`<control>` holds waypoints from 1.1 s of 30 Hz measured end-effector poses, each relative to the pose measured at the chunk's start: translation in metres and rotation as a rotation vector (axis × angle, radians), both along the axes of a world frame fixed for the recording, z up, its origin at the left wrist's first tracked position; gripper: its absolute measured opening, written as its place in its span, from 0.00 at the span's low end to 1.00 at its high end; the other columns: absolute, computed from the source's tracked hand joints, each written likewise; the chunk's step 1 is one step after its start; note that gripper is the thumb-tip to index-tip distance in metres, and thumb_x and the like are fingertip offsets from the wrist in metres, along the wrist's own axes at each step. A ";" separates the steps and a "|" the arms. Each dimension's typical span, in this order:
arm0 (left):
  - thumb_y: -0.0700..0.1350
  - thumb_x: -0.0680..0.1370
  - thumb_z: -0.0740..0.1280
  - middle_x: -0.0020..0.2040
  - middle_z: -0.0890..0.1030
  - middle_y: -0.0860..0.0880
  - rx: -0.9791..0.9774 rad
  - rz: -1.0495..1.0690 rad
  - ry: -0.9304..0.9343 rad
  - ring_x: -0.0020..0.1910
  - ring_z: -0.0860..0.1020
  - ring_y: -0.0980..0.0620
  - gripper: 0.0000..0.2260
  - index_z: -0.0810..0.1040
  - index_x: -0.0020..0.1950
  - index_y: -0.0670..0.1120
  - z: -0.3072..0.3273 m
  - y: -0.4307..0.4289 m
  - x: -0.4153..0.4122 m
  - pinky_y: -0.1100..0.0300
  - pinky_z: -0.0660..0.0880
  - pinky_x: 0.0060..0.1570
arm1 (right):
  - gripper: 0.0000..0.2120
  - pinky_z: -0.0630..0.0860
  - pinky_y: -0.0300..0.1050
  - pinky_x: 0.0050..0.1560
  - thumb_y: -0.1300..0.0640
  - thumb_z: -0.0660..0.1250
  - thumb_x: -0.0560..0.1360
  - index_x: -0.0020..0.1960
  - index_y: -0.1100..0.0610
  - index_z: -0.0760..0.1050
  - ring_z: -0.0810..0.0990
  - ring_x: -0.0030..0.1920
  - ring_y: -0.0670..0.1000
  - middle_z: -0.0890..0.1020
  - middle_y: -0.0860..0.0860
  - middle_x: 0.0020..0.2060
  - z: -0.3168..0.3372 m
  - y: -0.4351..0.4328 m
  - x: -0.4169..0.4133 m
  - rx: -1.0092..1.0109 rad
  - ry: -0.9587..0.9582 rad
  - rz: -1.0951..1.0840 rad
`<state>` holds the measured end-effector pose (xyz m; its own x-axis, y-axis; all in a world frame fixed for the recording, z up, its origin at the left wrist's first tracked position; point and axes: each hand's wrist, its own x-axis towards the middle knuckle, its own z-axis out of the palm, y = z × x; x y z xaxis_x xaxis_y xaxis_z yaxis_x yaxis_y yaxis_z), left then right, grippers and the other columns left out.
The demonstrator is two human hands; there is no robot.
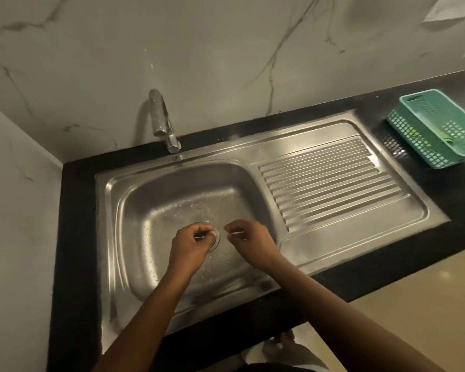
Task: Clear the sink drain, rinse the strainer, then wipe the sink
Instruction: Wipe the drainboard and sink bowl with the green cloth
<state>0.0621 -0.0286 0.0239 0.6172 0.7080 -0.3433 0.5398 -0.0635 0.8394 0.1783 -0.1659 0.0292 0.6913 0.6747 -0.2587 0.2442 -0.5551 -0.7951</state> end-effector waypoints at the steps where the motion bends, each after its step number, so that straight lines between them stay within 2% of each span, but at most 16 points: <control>1: 0.47 0.77 0.75 0.47 0.88 0.58 0.008 -0.003 -0.023 0.48 0.84 0.61 0.03 0.86 0.45 0.57 0.006 -0.007 0.004 0.55 0.82 0.54 | 0.07 0.80 0.38 0.51 0.58 0.71 0.78 0.54 0.52 0.86 0.84 0.44 0.37 0.86 0.42 0.49 0.007 -0.008 0.003 0.040 0.024 -0.036; 4: 0.49 0.78 0.74 0.46 0.87 0.61 0.000 -0.010 -0.091 0.47 0.85 0.61 0.02 0.87 0.48 0.56 0.025 -0.032 0.016 0.53 0.83 0.53 | 0.07 0.85 0.47 0.50 0.63 0.71 0.78 0.47 0.53 0.85 0.87 0.46 0.49 0.88 0.49 0.48 0.027 -0.040 0.010 0.208 0.159 -0.151; 6: 0.50 0.79 0.74 0.45 0.88 0.58 -0.030 -0.022 -0.136 0.48 0.86 0.56 0.02 0.87 0.49 0.56 0.039 -0.057 0.028 0.48 0.84 0.55 | 0.06 0.85 0.47 0.48 0.63 0.70 0.78 0.47 0.55 0.85 0.87 0.47 0.52 0.88 0.54 0.47 0.041 -0.072 0.017 0.312 0.198 -0.201; 8: 0.49 0.79 0.74 0.45 0.89 0.56 -0.051 -0.046 -0.173 0.48 0.87 0.53 0.03 0.87 0.49 0.56 0.051 -0.083 0.042 0.45 0.84 0.55 | 0.05 0.85 0.46 0.49 0.63 0.70 0.80 0.50 0.58 0.85 0.87 0.47 0.52 0.87 0.56 0.46 0.054 -0.106 0.025 0.372 0.219 -0.225; 12: 0.47 0.80 0.73 0.46 0.89 0.55 -0.048 -0.101 -0.236 0.46 0.87 0.55 0.04 0.87 0.50 0.56 0.072 -0.153 0.075 0.47 0.85 0.54 | 0.07 0.85 0.48 0.53 0.63 0.69 0.81 0.55 0.60 0.85 0.87 0.51 0.54 0.87 0.55 0.48 0.076 -0.182 0.051 0.458 0.249 -0.275; 17: 0.46 0.80 0.73 0.46 0.89 0.51 -0.082 -0.141 -0.279 0.50 0.87 0.50 0.03 0.86 0.50 0.54 0.091 -0.247 0.118 0.48 0.85 0.54 | 0.06 0.84 0.44 0.52 0.62 0.69 0.81 0.55 0.59 0.85 0.87 0.51 0.54 0.87 0.55 0.48 0.096 -0.281 0.089 0.519 0.257 -0.364; 21: 0.46 0.80 0.73 0.46 0.89 0.53 -0.113 -0.181 -0.284 0.49 0.87 0.54 0.03 0.86 0.51 0.53 0.099 -0.306 0.152 0.51 0.85 0.54 | 0.06 0.85 0.46 0.53 0.61 0.70 0.81 0.55 0.56 0.85 0.88 0.51 0.53 0.88 0.53 0.48 0.100 -0.348 0.117 0.522 0.242 -0.453; 23: 0.45 0.80 0.73 0.45 0.89 0.54 -0.114 -0.214 -0.279 0.46 0.87 0.56 0.04 0.86 0.49 0.53 0.101 -0.327 0.169 0.51 0.85 0.53 | 0.06 0.84 0.43 0.51 0.62 0.71 0.80 0.54 0.56 0.86 0.88 0.50 0.52 0.88 0.53 0.48 0.101 -0.371 0.130 0.534 0.247 -0.496; 29: 0.45 0.80 0.73 0.45 0.89 0.52 -0.102 -0.283 -0.267 0.48 0.87 0.52 0.04 0.86 0.49 0.54 0.101 -0.365 0.226 0.44 0.85 0.54 | 0.06 0.82 0.34 0.43 0.64 0.71 0.79 0.53 0.59 0.85 0.89 0.47 0.50 0.89 0.53 0.45 0.099 -0.409 0.174 0.560 0.269 -0.634; 33: 0.45 0.80 0.73 0.45 0.89 0.53 -0.103 -0.318 -0.272 0.47 0.87 0.52 0.04 0.87 0.49 0.54 0.098 -0.376 0.269 0.44 0.84 0.55 | 0.06 0.82 0.35 0.43 0.65 0.70 0.80 0.54 0.59 0.85 0.88 0.47 0.50 0.89 0.54 0.45 0.103 -0.420 0.210 0.542 0.246 -0.665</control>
